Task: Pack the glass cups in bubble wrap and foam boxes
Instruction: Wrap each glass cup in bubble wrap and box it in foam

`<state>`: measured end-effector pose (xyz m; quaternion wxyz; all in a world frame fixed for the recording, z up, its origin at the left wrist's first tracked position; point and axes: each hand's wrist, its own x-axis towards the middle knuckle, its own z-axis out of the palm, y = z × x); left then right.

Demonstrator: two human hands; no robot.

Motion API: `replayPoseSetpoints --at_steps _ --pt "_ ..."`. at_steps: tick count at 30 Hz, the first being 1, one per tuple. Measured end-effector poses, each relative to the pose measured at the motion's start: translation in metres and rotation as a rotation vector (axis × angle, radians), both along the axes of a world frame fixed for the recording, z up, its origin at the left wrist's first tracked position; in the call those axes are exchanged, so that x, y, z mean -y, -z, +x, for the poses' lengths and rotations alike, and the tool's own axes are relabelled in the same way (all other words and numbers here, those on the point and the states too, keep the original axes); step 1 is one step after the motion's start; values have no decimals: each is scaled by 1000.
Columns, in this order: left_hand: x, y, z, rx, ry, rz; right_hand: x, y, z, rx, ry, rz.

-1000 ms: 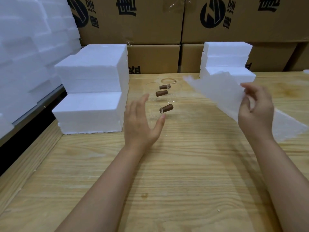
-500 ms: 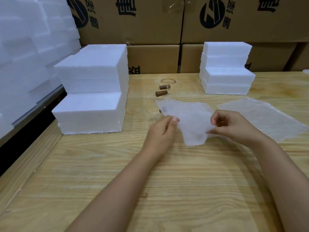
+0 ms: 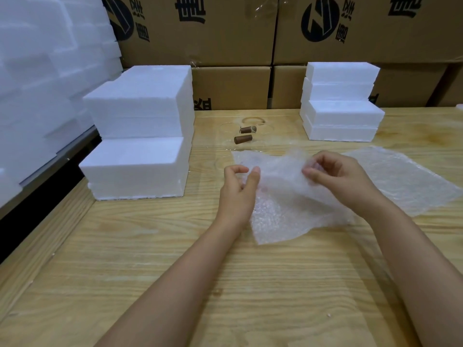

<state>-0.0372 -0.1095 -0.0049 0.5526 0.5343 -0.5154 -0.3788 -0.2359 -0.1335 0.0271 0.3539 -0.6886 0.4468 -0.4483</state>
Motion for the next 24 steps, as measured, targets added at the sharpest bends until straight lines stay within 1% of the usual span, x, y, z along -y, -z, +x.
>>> replayPoseSetpoints --at_steps 2,4,6,8,10,11,12,13,14,15,16,17,18,19,20,21,22,23,24 --pt "0 -3 -1 -36 -15 23 -1 -4 4 82 120 -97" --pt "-3 -8 -2 -58 -18 50 -5 -9 10 84 111 -175" --pt "-5 -16 -1 -73 11 72 -11 -13 19 -8 -8 -209" --pt "-5 -21 3 -84 82 108 -17 -13 30 -161 -117 -211" --pt "-5 -25 8 -186 149 162 -20 -9 38 -299 -208 -166" --pt "-4 -25 10 -233 167 172 -21 -6 39 -328 -241 -123" --pt "-2 -24 11 -255 149 145 -21 -4 38 -294 -253 -81" --pt "1 -23 13 -273 110 105 -20 -2 36 -179 -212 -59" --pt "2 -22 15 -292 79 65 -18 0 32 -19 -97 -62" --pt "3 -21 17 -335 77 35 -12 3 24 98 82 -87" --pt "3 -20 19 -398 90 11 -5 7 15 120 275 -95" --pt "3 -21 21 -454 98 1 2 12 6 74 418 -42" --pt "3 -21 23 -510 109 -2 6 16 -1 25 485 77" --pt "3 -20 25 -569 122 8 12 23 -7 8 478 213" --pt "4 -19 26 -621 141 25 15 28 -10 48 423 310" --pt "4 -19 26 -646 160 43 17 33 -12 115 341 358" --pt "3 -18 26 -652 176 58 16 33 -11 200 261 367" --pt "3 -18 26 -649 195 67 18 34 -11 252 220 336" --pt "2 -19 26 -640 203 67 17 30 -10 286 228 290"
